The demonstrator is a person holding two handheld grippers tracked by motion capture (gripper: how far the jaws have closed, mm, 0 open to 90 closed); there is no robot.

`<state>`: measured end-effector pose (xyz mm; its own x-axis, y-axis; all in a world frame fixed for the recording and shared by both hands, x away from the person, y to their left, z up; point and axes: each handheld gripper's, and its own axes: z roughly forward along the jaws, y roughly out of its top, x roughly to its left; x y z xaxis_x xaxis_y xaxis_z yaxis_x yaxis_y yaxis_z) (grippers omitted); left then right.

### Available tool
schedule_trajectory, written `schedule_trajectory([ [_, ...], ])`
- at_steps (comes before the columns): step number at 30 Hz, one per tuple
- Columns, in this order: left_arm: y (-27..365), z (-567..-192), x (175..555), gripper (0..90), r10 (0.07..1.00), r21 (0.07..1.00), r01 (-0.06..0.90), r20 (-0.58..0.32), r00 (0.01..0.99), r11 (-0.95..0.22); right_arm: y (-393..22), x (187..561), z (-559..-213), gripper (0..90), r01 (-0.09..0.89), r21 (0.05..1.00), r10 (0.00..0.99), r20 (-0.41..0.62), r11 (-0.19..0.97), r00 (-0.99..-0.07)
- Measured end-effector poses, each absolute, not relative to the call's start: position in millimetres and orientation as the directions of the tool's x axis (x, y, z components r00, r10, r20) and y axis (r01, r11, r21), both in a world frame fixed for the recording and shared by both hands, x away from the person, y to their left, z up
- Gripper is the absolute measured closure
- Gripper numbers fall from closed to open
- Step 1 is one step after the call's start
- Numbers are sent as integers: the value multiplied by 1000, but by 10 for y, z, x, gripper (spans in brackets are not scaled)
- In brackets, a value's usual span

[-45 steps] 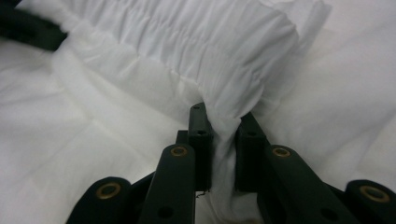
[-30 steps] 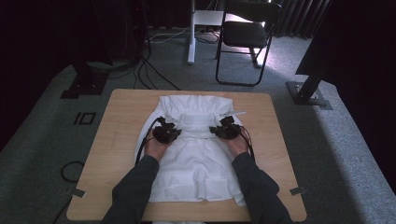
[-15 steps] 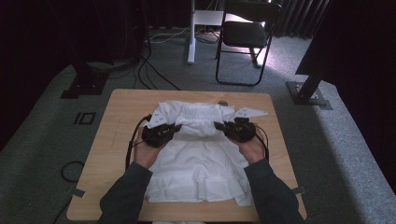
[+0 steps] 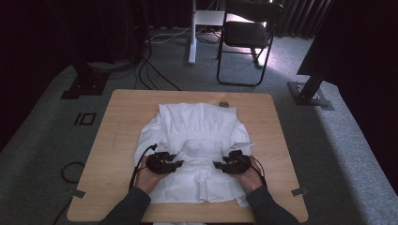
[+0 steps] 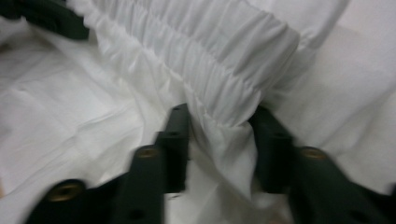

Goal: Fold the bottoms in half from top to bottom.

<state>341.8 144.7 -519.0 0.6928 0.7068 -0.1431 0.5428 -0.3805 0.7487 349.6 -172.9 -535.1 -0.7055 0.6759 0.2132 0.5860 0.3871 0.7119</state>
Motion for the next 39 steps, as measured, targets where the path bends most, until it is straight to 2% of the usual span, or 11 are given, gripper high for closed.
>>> schedule_trajectory([
  [3, 1556, -4980, 3476, 553, 733, 792, 517, -134, 667, -325, -1795, 3474, -5243, 486, 563, 734, 648, 222, 381, -728],
  [5, 1608, -4885, 3570, 594, 754, 805, 518, -142, 641, -289, -1920, 3472, -5046, 467, 520, 786, 638, 219, 333, -739],
  [6, 1619, -4856, 3629, 641, 764, 806, 522, -144, 630, -279, -1957, 3494, -4988, 509, 514, 801, 648, 221, 306, -729],
  [7, 1618, -4837, 3692, 711, 769, 805, 527, -148, 621, -271, -1986, 3528, -4940, 635, 515, 810, 669, 219, 281, -710],
  [9, 1572, -4834, 3843, 816, 777, 790, 555, -169, 606, -261, -1995, 3642, -4888, 783, 514, 815, 711, 195, 266, -676],
  [11, 1488, -4870, 3951, 834, 783, 772, 567, -153, 603, -286, -1950, 3788, -4913, 827, 532, 802, 761, 158, 273, -629],
  [16, 1247, -5064, 4122, 824, 771, 728, 591, -138, 622, -346, -1793, 4159, -5113, 814, 596, 755, 799, 166, 275, -578],
  [20, 1152, -5213, 4130, 819, 766, 693, 606, -120, 631, -391, -1739, 4275, -5270, 801, 638, 719, 792, 206, 275, -574],
  [28, 1225, -5276, 3786, 806, 695, 725, 572, -182, 696, -383, -1842, 4020, -5209, 747, 603, 749, 724, 252, 274, -642],
  [35, 1210, -5380, 3440, 781, 631, 712, 525, -147, 762, -467, -1903, 3846, -5002, 704, 545, 802, 700, 244, 243, -671],
  [39, 1239, -5375, 3334, 773, 628, 723, 514, -142, 765, -463, -1811, 3785, -4966, 693, 530, 807, 696, 224, 260, -682],
])
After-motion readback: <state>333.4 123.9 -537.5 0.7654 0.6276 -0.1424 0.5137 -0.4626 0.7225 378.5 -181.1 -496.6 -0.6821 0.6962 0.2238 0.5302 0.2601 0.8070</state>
